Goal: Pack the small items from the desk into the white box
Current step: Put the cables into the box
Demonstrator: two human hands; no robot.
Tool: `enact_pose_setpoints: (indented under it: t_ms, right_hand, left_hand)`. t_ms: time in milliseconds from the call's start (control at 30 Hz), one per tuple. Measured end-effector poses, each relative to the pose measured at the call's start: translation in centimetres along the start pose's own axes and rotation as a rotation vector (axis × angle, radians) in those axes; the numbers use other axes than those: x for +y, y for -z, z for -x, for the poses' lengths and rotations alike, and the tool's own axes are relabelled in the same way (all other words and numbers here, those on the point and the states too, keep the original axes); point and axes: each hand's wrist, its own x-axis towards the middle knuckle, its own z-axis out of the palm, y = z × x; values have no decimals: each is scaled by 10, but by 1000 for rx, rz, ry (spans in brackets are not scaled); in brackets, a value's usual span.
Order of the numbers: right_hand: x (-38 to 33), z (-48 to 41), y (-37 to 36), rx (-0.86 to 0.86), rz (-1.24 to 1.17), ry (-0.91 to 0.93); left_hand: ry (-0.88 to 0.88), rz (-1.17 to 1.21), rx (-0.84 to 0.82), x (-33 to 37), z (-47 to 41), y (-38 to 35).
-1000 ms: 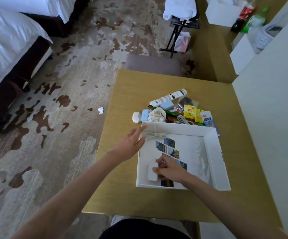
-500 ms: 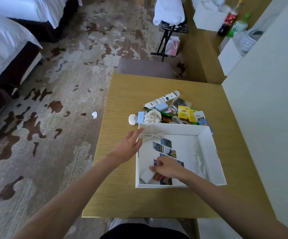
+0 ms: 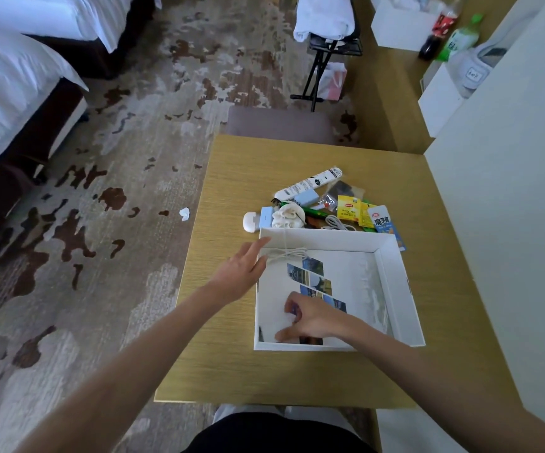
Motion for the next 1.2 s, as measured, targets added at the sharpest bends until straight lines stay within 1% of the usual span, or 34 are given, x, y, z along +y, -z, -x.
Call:
enact_pose_setpoints:
  t_ms: [67,167,233,300,367,467,533,633,700,767,833,933,1000,1067,1133,1200]
  right_hand:
    - [-1,0,0,-79,39,48]
    - [-1,-6,-1,-170,73,51]
    - [-1,-8,2,-204,82,87]
    - [2,-7,11,-187,126,145]
    - [5,-3,25,-103,119,189]
    - [13,5,59,79,20,235]
    - [21,10,86,204,-61,276]
    - [35,17,124,390,-156,328]
    - [45,19,147,480,-190,348]
    - [55,16,166,532,-231,338]
    - [65,7,180,559,-237,294]
    - [82,-12,198,535,-163,225]
    - [92,-28,212,479,-86,166]
    - [101,-44,221,363,21,117]
    - [104,-58,223,234,111,90]
    - [106,-67,222,118,114,71]
  left_hand:
    - [-14,-12,14,1,0,-2]
    - [-4,29,37,2,0,-3]
    - [-9,30,42,2,0,-2]
    - [-15,56,88,1,0,-2]
    - [-5,49,163,-1,-2,-2]
    - [25,-44,283,2,-14,3]
    - [9,-78,328,7,-26,6]
    - [-38,-61,317,22,-48,7]
    - [-69,-77,300,36,-66,7]
    - [-71,-84,265,50,-84,7]
    - [-42,-52,196,61,-101,6]
    - [29,-2,60,75,-128,6]
    - [63,59,-14,82,-148,5]
    - [113,95,-65,85,-164,6]
    - [127,93,-94,85,-177,6]
    - [128,82,-131,83,-188,2]
